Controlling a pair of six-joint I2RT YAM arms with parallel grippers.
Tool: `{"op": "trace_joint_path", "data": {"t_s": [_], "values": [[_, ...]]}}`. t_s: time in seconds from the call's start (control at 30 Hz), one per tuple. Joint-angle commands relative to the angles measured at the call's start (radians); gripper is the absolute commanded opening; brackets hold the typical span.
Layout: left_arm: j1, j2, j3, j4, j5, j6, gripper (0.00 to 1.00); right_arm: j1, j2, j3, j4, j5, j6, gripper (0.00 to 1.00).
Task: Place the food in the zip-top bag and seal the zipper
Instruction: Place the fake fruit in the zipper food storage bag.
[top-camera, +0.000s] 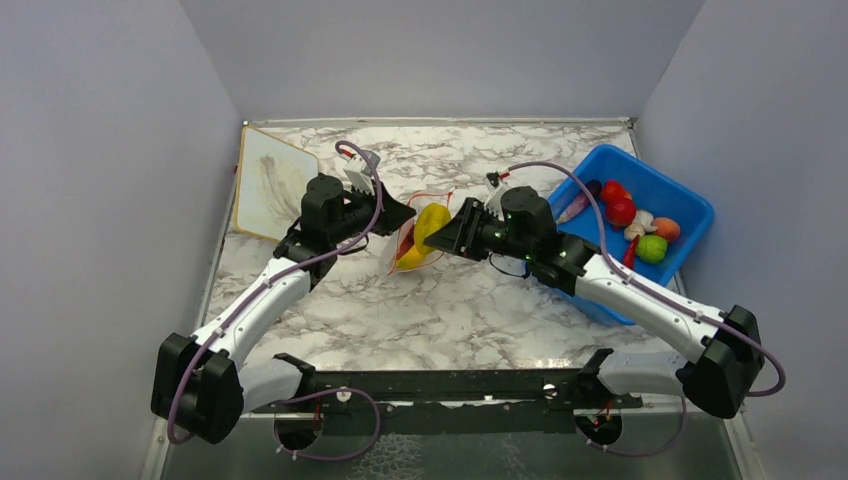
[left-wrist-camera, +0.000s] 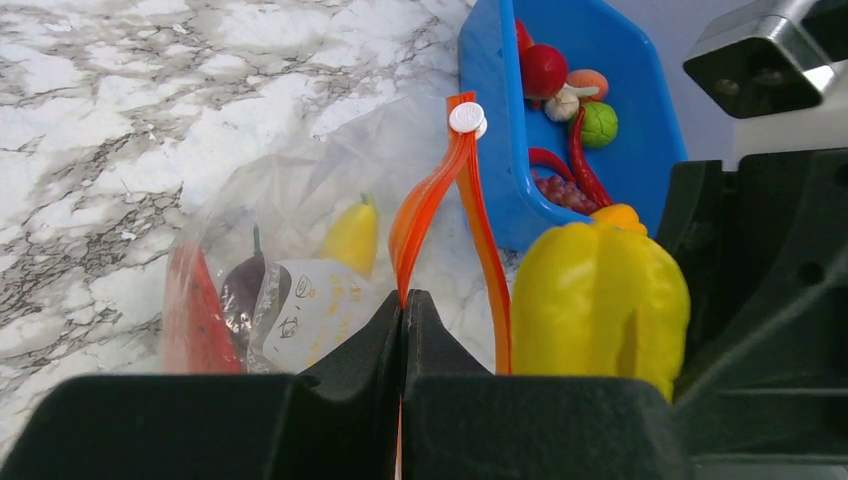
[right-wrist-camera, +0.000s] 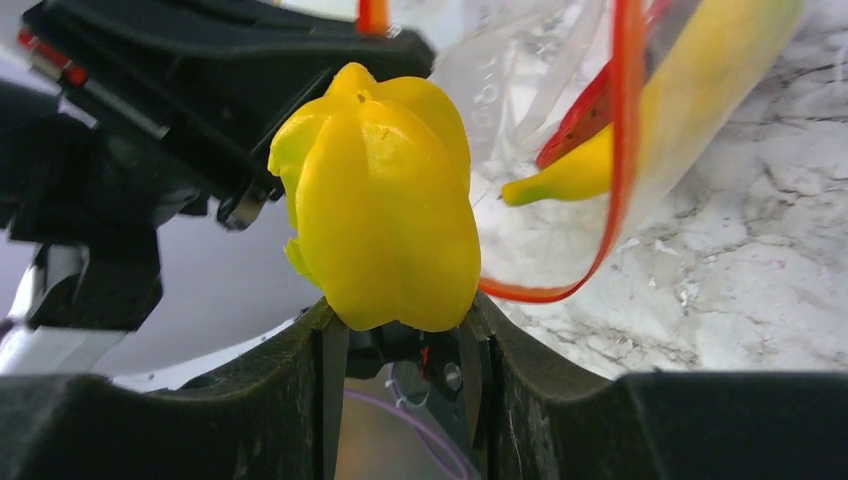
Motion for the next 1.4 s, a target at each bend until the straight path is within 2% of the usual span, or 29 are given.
{"op": "trace_joint_path", "data": {"t_s": [0.0,0.1,0.47,0.83,1.1,1.37], "values": [[-0.005,-0.042,-0.013,0.023,0.041,-0.012,0.00,0.002,0.040,0.034,0.034,0.121,0.012,0.26],[-0.005,-0.050,-0.011,0.011,0.044,-0.009,0.00,0.004,0.076,0.058,-0.005,0.145,0.002,0.31],[-0.005,-0.063,-0.015,0.009,0.064,-0.018,0.00,0.003,0.127,0.087,-0.023,0.149,-0.017,0.66],[-0.005,-0.057,0.018,-0.058,0.041,0.053,0.00,0.004,0.049,0.086,0.001,0.082,-0.128,0.67],[-0.005,-0.083,0.006,-0.099,-0.021,0.116,0.00,0.003,0.009,0.082,-0.028,0.107,-0.247,0.66],[-0.005,-0.117,-0.035,-0.099,-0.052,0.136,0.00,0.001,-0.028,0.186,-0.184,0.308,-0.454,0.66]]}}
